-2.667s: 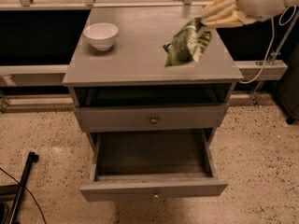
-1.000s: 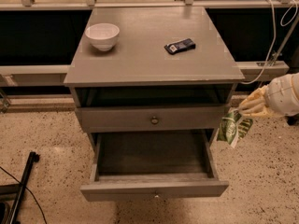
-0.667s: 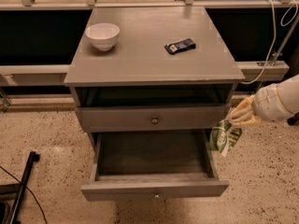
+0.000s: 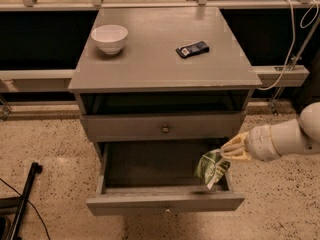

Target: Place green jalapeno chip bag into middle drawer

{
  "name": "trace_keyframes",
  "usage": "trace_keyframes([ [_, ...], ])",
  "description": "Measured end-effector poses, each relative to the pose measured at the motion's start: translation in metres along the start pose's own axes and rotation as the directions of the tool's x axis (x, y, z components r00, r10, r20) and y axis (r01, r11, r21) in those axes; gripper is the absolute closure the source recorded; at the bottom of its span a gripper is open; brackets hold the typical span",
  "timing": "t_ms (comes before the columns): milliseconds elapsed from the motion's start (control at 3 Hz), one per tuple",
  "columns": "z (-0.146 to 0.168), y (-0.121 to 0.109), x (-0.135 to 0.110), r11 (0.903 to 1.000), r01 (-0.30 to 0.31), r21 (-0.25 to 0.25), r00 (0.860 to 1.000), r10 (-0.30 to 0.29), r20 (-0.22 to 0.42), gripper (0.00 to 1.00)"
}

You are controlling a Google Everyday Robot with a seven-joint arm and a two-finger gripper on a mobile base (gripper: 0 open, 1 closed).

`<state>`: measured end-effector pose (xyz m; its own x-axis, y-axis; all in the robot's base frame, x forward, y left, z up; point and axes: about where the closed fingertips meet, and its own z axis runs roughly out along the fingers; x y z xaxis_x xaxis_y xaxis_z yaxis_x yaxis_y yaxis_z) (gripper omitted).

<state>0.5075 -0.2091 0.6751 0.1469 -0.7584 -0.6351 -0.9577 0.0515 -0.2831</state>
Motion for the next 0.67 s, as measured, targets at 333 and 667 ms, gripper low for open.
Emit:
trace_keyframes([
  [333, 0.041, 0.009, -0.009, 0.9982, -0.023, 0.055, 0.995, 0.018, 0.098, 1.00],
  [667, 0.083, 0.008, -0.016, 0.9926, -0.057, 0.107, 0.985, 0.039, 0.169, 1.00],
])
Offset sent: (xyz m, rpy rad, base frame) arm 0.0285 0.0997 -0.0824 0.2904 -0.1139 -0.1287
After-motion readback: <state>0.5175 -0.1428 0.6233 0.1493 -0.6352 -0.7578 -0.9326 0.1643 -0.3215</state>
